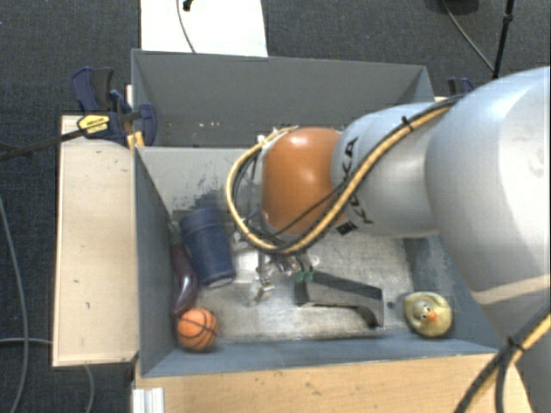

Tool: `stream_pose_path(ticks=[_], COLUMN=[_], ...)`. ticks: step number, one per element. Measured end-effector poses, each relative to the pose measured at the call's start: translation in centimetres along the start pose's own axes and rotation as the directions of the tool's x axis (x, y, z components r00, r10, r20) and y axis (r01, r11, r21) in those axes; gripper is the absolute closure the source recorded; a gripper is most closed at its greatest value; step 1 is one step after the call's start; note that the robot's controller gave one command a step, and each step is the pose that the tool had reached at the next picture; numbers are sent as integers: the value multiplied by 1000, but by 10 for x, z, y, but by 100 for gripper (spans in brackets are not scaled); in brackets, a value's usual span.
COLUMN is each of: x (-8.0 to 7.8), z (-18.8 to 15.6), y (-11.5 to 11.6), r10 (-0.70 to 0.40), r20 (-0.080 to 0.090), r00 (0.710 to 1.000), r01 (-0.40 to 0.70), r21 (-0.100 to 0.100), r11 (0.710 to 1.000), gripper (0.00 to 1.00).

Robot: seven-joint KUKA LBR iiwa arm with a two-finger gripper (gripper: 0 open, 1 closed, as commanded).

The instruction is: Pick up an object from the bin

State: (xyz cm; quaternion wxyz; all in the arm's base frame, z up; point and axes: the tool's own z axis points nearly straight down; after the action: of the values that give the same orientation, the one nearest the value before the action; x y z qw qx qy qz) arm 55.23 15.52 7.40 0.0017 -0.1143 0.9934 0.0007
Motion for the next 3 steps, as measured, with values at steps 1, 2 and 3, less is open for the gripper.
stream_pose_path(ticks=[1, 2, 3], x=[-1, -1, -1], z=[-6, -6, -8], y=[-2, -2, -2], r10=[0, 1, 2], r20=[0, 0, -1], r00=[1000, 1000, 1000], r01=[0, -1, -2], r21=[0, 0, 0], r11=[1000, 1000, 1000], gripper=[100, 100, 100])
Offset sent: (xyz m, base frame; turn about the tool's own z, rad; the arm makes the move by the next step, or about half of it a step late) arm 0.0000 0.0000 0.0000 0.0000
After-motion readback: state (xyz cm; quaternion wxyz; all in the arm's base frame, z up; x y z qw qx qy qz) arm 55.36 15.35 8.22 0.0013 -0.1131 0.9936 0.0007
